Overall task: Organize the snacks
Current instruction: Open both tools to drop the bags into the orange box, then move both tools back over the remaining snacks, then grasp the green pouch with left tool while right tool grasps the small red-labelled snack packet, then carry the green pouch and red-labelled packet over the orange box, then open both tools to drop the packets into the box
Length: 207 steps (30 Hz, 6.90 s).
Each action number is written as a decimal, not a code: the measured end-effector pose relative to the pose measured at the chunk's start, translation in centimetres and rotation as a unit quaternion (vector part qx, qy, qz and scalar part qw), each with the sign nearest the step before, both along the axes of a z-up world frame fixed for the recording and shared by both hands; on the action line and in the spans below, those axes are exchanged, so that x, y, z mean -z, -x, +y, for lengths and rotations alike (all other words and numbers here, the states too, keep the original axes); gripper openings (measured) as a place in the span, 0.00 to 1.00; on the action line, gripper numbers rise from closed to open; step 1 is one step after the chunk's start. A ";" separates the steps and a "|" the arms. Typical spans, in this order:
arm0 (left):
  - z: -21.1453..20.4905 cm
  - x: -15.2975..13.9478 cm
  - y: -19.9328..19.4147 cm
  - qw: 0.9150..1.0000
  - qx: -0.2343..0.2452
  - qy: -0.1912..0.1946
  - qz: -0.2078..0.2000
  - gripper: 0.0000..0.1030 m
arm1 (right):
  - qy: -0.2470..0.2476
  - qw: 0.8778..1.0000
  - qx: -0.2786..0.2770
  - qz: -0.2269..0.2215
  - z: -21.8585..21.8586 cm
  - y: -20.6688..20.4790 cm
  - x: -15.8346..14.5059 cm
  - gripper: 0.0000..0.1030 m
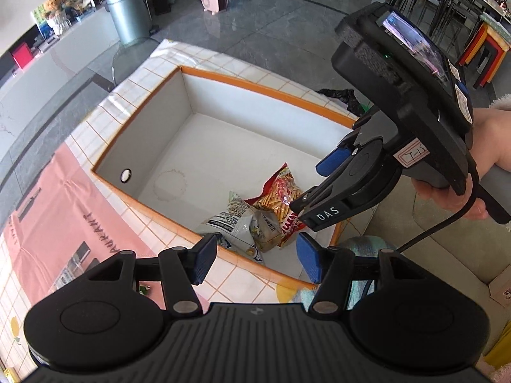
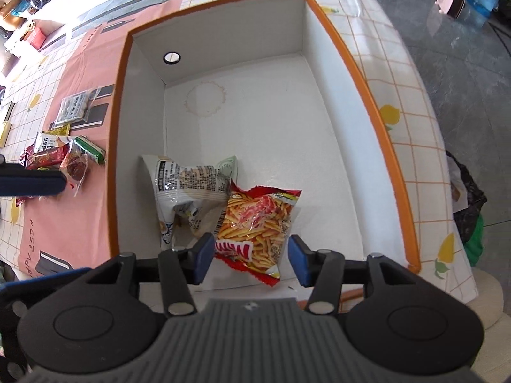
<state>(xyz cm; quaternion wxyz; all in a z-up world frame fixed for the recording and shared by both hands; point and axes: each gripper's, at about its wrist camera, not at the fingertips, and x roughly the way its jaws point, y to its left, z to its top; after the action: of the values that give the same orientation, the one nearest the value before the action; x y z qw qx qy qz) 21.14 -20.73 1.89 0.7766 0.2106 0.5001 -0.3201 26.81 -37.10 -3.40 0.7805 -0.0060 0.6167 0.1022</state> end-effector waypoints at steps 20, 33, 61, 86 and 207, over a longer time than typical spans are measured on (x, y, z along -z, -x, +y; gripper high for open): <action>12.4 -2.3 8.2 0.975 -0.162 0.069 -0.137 0.68 | 0.011 0.986 -0.061 -0.152 8.9 8.8 -6.4 0.64; 22.7 1.7 12.9 0.931 -0.293 0.150 -0.157 0.70 | -0.059 0.962 -0.044 -0.265 16.6 14.2 -2.6 0.74; 26.9 9.6 9.1 0.895 -0.389 0.174 -0.134 0.76 | 0.022 0.931 -0.122 -0.345 24.4 10.7 6.8 0.57; 26.5 12.6 5.2 0.899 -0.401 0.152 -0.089 0.75 | 0.038 0.926 -0.183 -0.328 27.8 5.8 10.6 0.49; -3.4 7.3 -1.6 0.999 -0.036 0.004 -0.009 0.43 | 0.160 0.977 -0.138 -0.020 -1.1 -0.3 4.9 0.26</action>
<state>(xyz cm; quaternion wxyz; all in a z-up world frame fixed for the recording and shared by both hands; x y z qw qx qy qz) 22.74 -24.15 -5.43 0.7929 0.1917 0.4994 -0.2918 27.08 -38.20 -8.27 0.7602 -0.2177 0.6024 0.1086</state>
